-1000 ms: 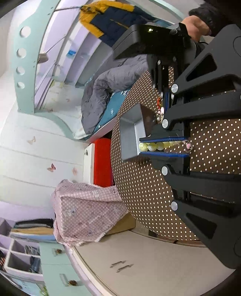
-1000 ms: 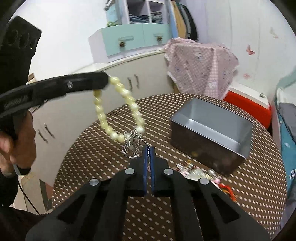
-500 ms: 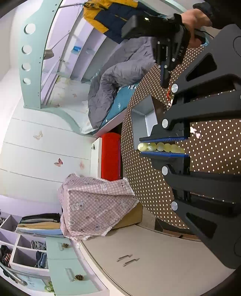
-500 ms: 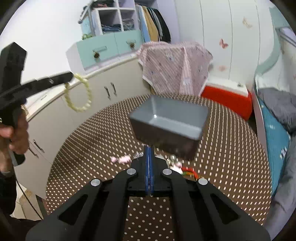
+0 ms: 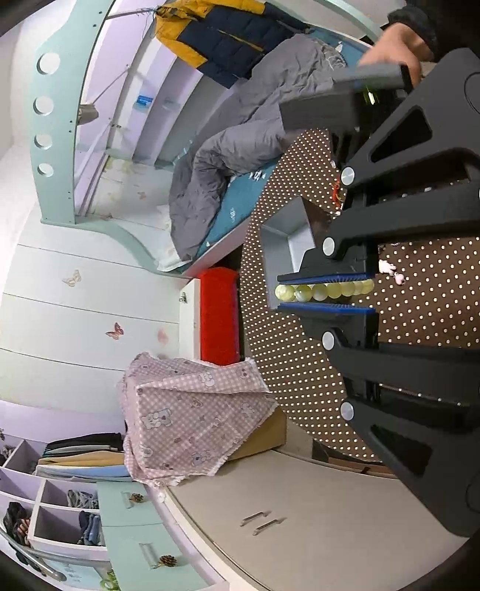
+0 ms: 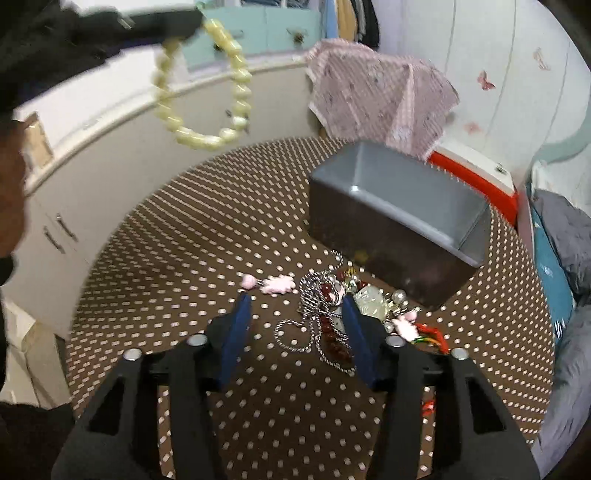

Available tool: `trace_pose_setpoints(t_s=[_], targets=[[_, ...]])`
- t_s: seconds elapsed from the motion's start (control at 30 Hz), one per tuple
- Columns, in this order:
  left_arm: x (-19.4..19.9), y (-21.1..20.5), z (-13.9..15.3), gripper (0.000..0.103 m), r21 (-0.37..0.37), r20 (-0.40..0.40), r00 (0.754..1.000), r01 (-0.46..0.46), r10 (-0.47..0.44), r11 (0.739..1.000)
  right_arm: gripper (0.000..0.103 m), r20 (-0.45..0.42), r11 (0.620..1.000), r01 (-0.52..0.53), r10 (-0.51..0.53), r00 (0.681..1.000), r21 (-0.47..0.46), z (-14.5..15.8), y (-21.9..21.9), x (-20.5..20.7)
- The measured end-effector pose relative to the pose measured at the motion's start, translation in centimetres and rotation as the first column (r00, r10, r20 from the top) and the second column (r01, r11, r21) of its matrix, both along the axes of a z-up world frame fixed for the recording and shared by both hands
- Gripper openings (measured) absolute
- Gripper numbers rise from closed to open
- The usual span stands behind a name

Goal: Organize jewelry

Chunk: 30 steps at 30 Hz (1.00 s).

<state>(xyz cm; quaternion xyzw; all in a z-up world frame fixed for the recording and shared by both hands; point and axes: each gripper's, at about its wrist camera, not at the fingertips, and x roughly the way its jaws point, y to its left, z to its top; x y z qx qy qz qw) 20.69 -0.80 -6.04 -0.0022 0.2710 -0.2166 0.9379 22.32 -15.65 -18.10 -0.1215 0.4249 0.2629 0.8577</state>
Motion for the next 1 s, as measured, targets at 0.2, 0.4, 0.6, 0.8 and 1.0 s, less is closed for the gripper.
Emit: trace_pose_setpoints(t_s=[0.2, 0.4, 0.6, 0.8, 1.0], targets=[[0.5, -0.2, -0.6, 0.009, 0.006, -0.017, 1.000, -0.010, 0.010, 1.000, 0.005, -0.018, 0.998, 0.009, -0.010, 1.000, -0.056, -2.3, 0.4, 0.8], [1.0, -0.7, -0.3, 0.009, 0.001, -0.020, 1.000, -0.014, 0.014, 1.000, 0.001, 0.033, 0.995, 0.028, -0.032, 0.999, 0.095, 2.2, -2.5, -0.2], [1.1, -1.5, 0.7, 0.009, -0.007, -0.002, 1.000, -0.009, 0.009, 1.000, 0.001, 0.103, 0.976, 0.029, -0.052, 0.993, 0.216, 8.2, -5.4, -1.0], [1.5, -2.5, 2.7, 0.010, -0.023, 0.029, 1.000, 0.009, -0.008, 1.000, 0.001, 0.211, 0.961, -0.002, -0.059, 0.976, 0.278, 14.6, -7.0, -1.1], [1.7, -3.4, 3.1, 0.010, -0.026, 0.033, 0.999, 0.030, -0.029, 0.999, 0.034, 0.105, 0.993, -0.012, 0.000, 0.994, 0.120, 11.4, -5.2, -0.1]])
